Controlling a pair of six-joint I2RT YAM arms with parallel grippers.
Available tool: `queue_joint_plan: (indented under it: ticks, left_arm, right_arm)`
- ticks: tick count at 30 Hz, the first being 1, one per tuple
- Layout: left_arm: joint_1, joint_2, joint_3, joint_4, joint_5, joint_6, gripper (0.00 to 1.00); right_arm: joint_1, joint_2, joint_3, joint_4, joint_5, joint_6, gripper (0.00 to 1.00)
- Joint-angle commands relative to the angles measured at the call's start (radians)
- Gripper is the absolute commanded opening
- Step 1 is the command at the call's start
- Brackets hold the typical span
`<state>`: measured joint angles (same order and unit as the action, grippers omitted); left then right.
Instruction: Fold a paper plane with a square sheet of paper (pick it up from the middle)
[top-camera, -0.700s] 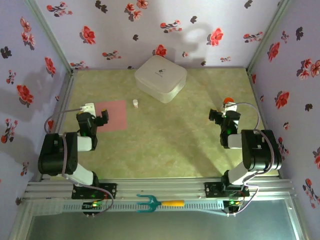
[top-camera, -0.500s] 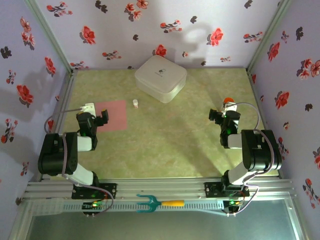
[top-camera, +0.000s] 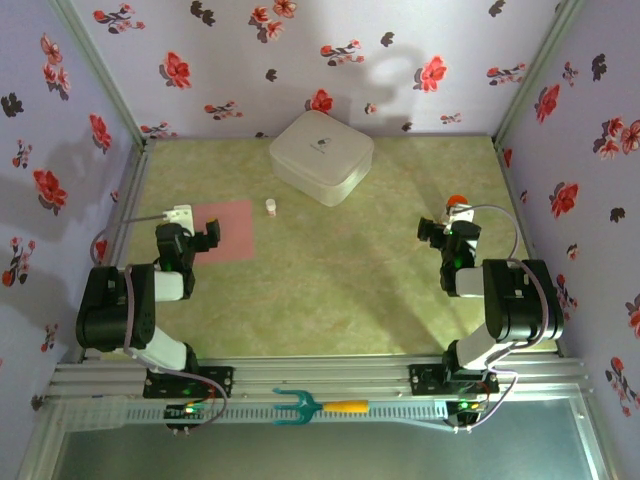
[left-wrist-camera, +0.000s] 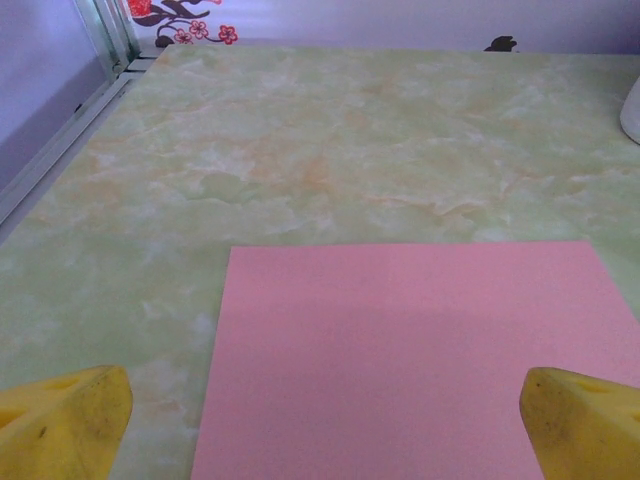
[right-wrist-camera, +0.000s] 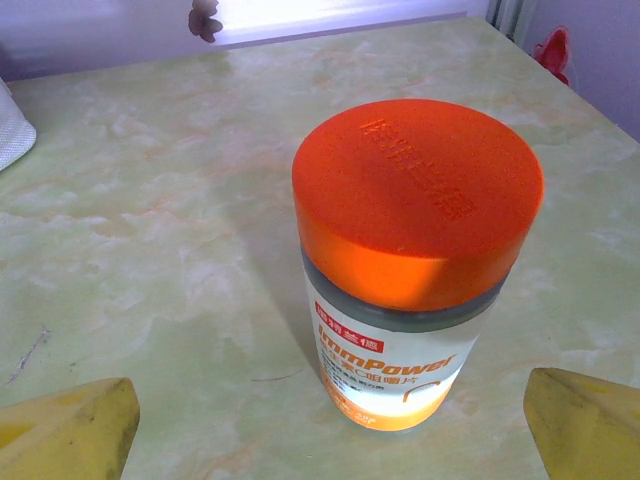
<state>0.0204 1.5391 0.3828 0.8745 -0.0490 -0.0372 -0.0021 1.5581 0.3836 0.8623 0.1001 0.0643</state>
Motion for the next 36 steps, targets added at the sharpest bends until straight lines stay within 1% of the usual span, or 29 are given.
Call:
queue_joint_plan:
  ticks: [1,14,16,17,18,19,20,21,22,24,27,29,31,32,33,34,36]
  left_arm:
    - [-0.001,0.004,0.018,-0.002,0.011,0.025,1.0]
    - [0.0,0.001,0.012,0.006,0.007,0.021,1.0]
    - [-0.003,-0.027,-0.005,0.017,0.004,0.027,1.0]
    - [-0.006,-0.05,-0.022,0.032,0.003,0.029,1.0]
    - [-0.005,-0.087,-0.03,0.009,-0.008,0.016,1.0]
    - [0.001,-0.126,-0.012,-0.06,-0.024,0.012,1.0]
    - [0.007,-0.153,0.012,-0.139,-0.029,-0.024,1.0]
    - [0.008,-0.184,0.05,-0.231,-0.026,-0.032,1.0]
    - [0.007,-0.203,0.081,-0.312,-0.018,-0.042,1.0]
    - [0.008,-0.229,0.13,-0.407,-0.021,-0.073,1.0]
    - [0.01,-0.272,0.218,-0.587,-0.103,-0.195,1.0]
    - [0.01,-0.291,0.273,-0.706,-0.101,-0.249,1.0]
    - [0.015,-0.299,0.321,-0.816,-0.122,-0.377,1.0]
    - [0.026,-0.296,0.323,-0.833,-0.101,-0.42,1.0]
    - [0.043,-0.286,0.322,-0.831,-0.03,-0.44,1.0]
    - [0.06,-0.269,0.323,-0.821,0.048,-0.455,1.0]
    - [0.064,-0.224,0.352,-0.836,0.17,-0.476,1.0]
  right_arm:
    - [-0.001,0.002,0.015,0.005,-0.005,0.022,0.99]
    - [-0.001,-0.001,0.014,0.006,-0.005,0.022,0.99]
    - [0.0,-0.013,0.007,0.014,-0.042,0.002,0.99]
    - [0.01,-0.031,-0.004,0.019,-0.04,-0.012,0.99]
    - [0.019,-0.061,-0.008,0.008,-0.019,-0.016,0.99]
    - [0.017,-0.101,0.014,-0.067,-0.006,-0.005,0.99]
    - [0.017,-0.136,0.058,-0.183,0.008,0.012,0.99]
    - [0.016,-0.166,0.123,-0.344,0.004,0.029,0.99]
    - [0.018,-0.193,0.174,-0.468,-0.009,0.043,0.99]
    - [0.023,-0.242,0.205,-0.552,-0.046,0.064,0.99]
    - [0.028,-0.355,0.271,-0.731,-0.055,0.18,0.99]
    - [0.028,-0.394,0.332,-0.86,-0.085,0.287,0.99]
    - [0.028,-0.422,0.387,-0.978,-0.092,0.462,0.99]
    - [0.028,-0.433,0.394,-1.013,-0.12,0.481,0.99]
    - [0.028,-0.441,0.385,-1.011,-0.153,0.493,0.99]
    - [0.026,-0.452,0.345,-0.952,-0.251,0.534,0.99]
    - [0.027,-0.45,0.291,-0.848,-0.397,0.577,0.99]
